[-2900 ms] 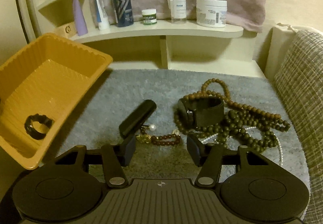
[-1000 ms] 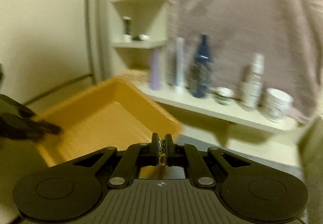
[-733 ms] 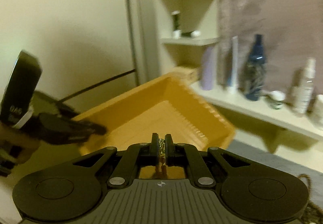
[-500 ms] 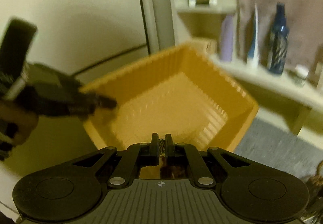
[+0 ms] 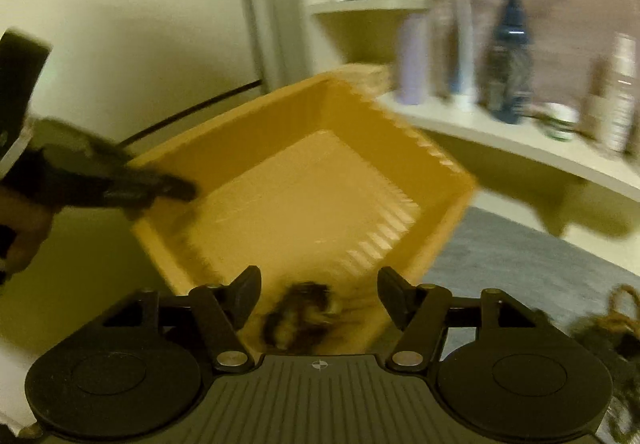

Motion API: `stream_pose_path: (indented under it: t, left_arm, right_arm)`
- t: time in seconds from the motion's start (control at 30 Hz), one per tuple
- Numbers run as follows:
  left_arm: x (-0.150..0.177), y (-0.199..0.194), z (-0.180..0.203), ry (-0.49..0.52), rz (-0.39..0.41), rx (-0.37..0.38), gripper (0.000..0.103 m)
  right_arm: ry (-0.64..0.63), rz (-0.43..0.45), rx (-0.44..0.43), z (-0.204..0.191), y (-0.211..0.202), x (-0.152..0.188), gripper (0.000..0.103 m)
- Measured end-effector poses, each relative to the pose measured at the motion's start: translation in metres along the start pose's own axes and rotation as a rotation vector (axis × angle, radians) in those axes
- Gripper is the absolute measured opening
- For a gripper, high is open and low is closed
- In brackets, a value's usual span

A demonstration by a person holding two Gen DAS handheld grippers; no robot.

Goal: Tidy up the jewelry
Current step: 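Carry the bracelet into the orange tray and release it with the right gripper, then grasp the black cylindrical case with the right gripper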

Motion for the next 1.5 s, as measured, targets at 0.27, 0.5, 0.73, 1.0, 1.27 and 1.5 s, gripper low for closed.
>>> stream_pose_path:
  t: [0.27,0.5,0.73,1.0,1.27,1.5]
  left_arm:
    - [0.001,0.000,0.001,0.004,0.002,-0.002,0.003]
    - [0.000,-0.001,0.001,0.007,0.000,-0.005,0.003]
    - [0.000,-0.001,0.001,0.010,-0.002,-0.005,0.003]
    - [0.000,-0.001,0.000,0.011,-0.003,-0.005,0.003]
    - [0.001,-0.001,0.000,0.010,-0.003,-0.004,0.003]
    - [0.001,-0.001,0.000,0.011,-0.002,-0.005,0.003]
  right_arm:
    - [0.278,-0.026,0.222,0.076,-0.017,0.037,0.064]
    - [0.354,-0.044,0.236,0.093,-0.007,0.043,0.064]
    - [0.353,-0.088,0.223,0.089,0.020,0.040,0.045]
    - [0.320,-0.121,0.293,0.095,0.039,0.033,0.039]
    - [0.296,-0.133,0.326,0.093,0.028,0.038,0.023]
    - [0.310,-0.158,0.314,0.092,0.022,0.044,0.022]
Point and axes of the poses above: each gripper's, at about its wrist camera, not at the fingertips, and y roughly the way its jaws point, z to its right, x to its underside, the point moved 7 cm from there along y, roughly the way its jaws point, and after that the axes turned 11 degrees about -z, right-handed, at the moved point
